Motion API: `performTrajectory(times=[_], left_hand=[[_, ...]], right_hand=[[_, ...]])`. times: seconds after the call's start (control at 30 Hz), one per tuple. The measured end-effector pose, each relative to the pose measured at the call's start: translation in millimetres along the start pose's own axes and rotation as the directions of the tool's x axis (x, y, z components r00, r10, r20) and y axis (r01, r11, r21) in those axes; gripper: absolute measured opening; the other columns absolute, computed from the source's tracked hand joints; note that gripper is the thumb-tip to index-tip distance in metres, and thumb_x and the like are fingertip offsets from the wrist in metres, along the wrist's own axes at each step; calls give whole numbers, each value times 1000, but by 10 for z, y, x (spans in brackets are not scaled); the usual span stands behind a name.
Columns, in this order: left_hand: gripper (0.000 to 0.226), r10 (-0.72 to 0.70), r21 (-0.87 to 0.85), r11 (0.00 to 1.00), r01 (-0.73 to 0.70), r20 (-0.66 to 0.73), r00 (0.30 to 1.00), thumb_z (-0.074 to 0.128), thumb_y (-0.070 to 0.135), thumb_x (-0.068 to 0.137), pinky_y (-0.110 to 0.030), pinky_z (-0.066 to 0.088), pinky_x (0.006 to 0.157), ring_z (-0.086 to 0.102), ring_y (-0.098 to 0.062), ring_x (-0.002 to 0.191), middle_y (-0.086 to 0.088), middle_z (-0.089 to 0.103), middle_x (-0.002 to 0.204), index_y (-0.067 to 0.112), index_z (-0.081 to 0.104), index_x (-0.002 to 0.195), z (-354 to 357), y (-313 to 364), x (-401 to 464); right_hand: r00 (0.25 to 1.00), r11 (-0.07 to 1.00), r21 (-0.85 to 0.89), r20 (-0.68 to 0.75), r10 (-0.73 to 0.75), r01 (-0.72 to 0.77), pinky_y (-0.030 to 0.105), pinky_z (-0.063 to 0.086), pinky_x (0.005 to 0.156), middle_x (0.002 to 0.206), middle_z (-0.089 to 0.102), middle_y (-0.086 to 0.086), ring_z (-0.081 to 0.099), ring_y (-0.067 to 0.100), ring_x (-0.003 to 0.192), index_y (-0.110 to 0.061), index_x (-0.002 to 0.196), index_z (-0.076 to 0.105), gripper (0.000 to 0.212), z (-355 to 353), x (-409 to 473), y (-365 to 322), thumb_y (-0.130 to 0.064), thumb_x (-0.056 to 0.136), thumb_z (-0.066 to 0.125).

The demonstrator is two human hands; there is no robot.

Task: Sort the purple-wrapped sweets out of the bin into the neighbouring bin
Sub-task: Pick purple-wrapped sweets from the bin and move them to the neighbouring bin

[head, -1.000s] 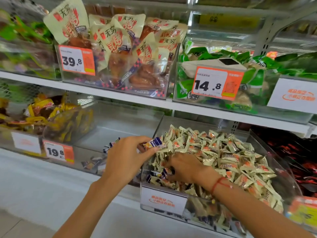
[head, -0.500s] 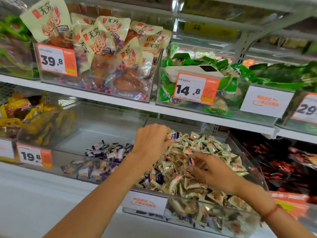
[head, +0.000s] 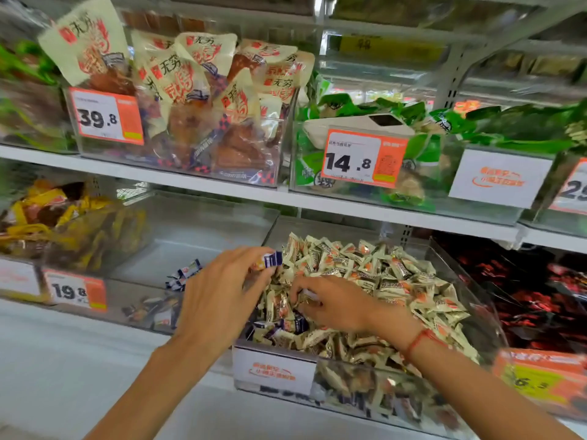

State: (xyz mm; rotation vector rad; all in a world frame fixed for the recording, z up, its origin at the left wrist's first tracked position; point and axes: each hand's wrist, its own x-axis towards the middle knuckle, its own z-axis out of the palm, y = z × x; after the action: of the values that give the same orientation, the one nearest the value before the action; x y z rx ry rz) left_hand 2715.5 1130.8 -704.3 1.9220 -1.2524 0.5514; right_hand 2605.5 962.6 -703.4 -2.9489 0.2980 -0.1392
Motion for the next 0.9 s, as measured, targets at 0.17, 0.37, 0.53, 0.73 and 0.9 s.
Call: performTrajectory(times=[0.17,0.37,0.53,0.73,0.9], left_hand=[[23,-237,-67,970,234,-32,971,45,34,97,-20,29,59,44,-1,73,14,55,95,30,50,119,-84,-121,23],[18,-356,-117,920,373,143,924,29,31,102,-30,33,64,51,-14,80,3,59,95,26,46,106,-56,-396,110],[19,-427,-60,894,445,187,885,35,27,102,-34,34,58,54,-18,69,0,62,85,22,43,118,-74,-667,108],[13,-364,12,931,364,36,931,52,26,96,-37,47,72,59,-21,93,1,65,97,22,59,106,20,-878,123],[18,-263,82,963,256,90,961,58,19,93,-33,44,80,56,-23,100,0,62,106,22,66,110,171,-999,80]], right_hand=[[991,883,-469,126,32,31,33,44,85,113,57,3,52,22,106,-23,115,63,30,264,335,-17,-36,88,64],[995,977,-213,98,23,-1,25,44,81,100,58,-19,52,8,101,-29,104,67,26,175,250,108,-46,86,63],[977,820,571,-195,85,43,13,42,62,82,60,-8,55,9,67,-21,98,63,18,-68,-201,-71,-37,91,56],[929,947,276,-365,-53,162,21,36,74,79,50,-17,45,5,80,-29,106,55,16,-43,422,-523,-40,95,50],[969,996,-14,-230,-92,91,34,35,89,116,57,-3,38,16,109,-27,128,52,37,-12,909,-588,-45,96,48]])
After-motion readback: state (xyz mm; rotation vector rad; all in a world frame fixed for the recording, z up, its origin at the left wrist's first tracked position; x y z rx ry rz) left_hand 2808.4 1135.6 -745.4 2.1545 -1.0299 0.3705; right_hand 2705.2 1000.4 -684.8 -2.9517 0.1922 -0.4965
